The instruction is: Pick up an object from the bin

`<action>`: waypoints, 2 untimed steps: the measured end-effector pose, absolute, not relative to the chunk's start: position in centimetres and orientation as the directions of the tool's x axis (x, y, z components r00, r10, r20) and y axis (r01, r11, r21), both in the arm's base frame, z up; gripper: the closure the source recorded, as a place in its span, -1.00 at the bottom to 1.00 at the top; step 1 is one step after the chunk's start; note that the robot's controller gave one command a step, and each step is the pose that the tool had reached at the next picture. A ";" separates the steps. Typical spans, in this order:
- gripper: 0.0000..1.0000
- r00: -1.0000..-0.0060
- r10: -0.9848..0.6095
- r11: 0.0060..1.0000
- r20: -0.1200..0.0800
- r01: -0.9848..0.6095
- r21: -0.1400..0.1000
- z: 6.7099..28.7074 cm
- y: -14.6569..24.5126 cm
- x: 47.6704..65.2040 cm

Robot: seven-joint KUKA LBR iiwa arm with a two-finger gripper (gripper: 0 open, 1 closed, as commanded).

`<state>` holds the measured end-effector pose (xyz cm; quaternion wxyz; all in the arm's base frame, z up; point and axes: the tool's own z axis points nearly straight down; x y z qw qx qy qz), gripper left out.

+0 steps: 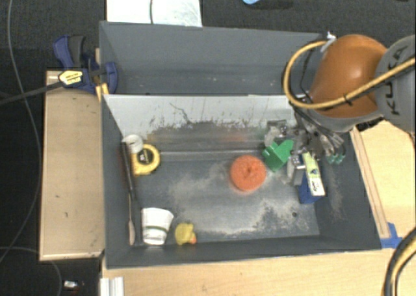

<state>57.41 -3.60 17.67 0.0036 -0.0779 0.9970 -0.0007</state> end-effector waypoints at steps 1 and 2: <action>-1.00 -0.989 -0.145 0.989 -0.012 -0.145 -0.002 16.4 2.0 58.5; -1.00 -0.953 -0.304 0.953 -0.008 -0.304 -0.006 14.0 3.3 58.8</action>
Offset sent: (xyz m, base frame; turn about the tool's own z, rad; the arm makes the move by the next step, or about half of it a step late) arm 0.0134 0.0689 -0.0396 -0.1530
